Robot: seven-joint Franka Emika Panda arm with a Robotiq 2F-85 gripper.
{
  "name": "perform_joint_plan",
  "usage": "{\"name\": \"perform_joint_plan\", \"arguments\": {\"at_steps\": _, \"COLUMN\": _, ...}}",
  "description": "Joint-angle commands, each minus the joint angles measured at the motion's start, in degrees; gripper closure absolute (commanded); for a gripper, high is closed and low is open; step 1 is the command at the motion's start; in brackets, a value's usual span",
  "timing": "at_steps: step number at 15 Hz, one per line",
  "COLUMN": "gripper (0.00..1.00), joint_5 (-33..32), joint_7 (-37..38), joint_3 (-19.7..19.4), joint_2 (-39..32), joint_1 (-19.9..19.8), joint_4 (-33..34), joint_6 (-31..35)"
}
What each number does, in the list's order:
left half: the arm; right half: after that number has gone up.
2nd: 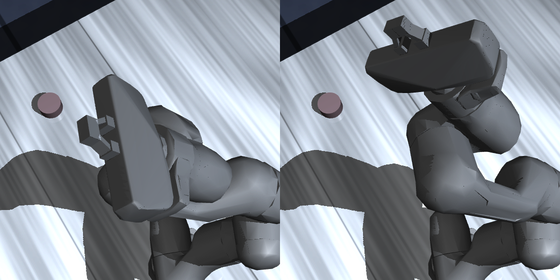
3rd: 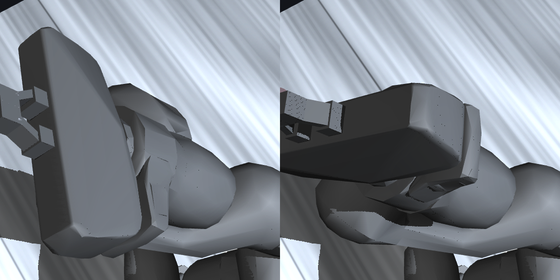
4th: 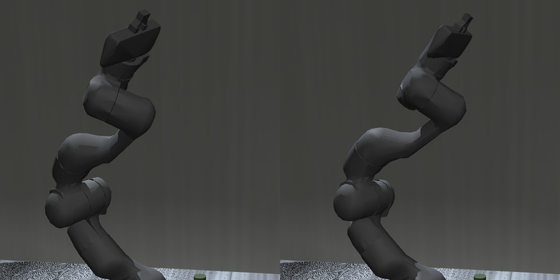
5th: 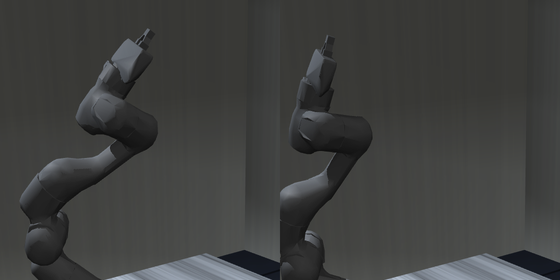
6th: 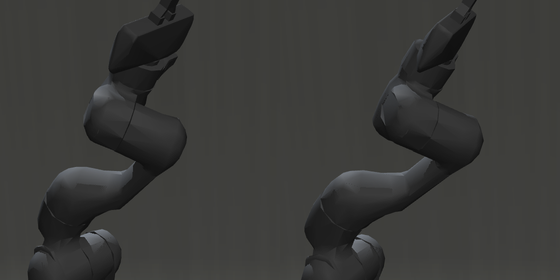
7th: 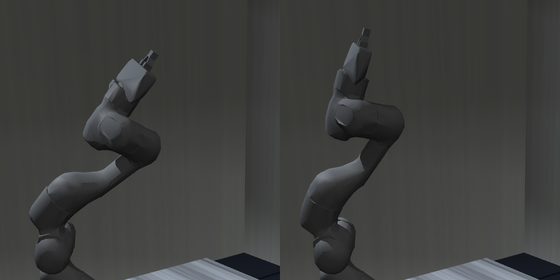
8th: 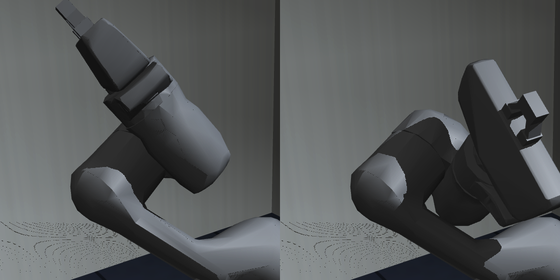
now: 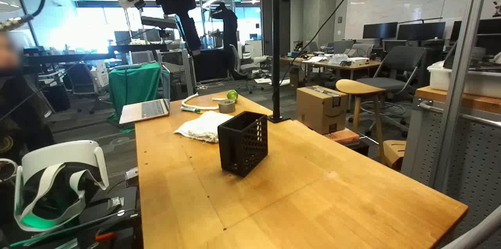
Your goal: Pick up the towel and put it in the object
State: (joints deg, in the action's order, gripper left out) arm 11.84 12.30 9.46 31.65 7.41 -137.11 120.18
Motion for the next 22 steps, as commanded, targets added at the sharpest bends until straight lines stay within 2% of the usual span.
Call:
{"name": "perform_joint_plan", "arguments": {"at_steps": 1, "gripper": 0.00, "joint_5": -0.05, "joint_7": 0.02, "joint_3": -0.05, "joint_2": -0.01, "joint_1": 0.04, "joint_4": 0.39, "joint_6": -0.02}}
{"name": "perform_joint_plan", "arguments": {"at_steps": 13, "gripper": 0.00, "joint_5": -0.18, "joint_7": -0.70, "joint_3": 0.05, "joint_2": -0.31, "joint_1": 0.31, "joint_4": 1.34, "joint_6": -0.07}}
{"name": "perform_joint_plan", "arguments": {"at_steps": 17, "gripper": 0.00, "joint_5": -1.68, "joint_7": -8.51, "joint_3": 0.92, "joint_2": -7.62, "joint_1": 2.88, "joint_4": 4.47, "joint_6": -0.30}}
{"name": "perform_joint_plan", "arguments": {"at_steps": 22, "gripper": 0.00, "joint_5": -8.08, "joint_7": -15.35, "joint_3": 3.76, "joint_2": -19.77, "joint_1": 4.69, "joint_4": 10.88, "joint_6": 0.85}}
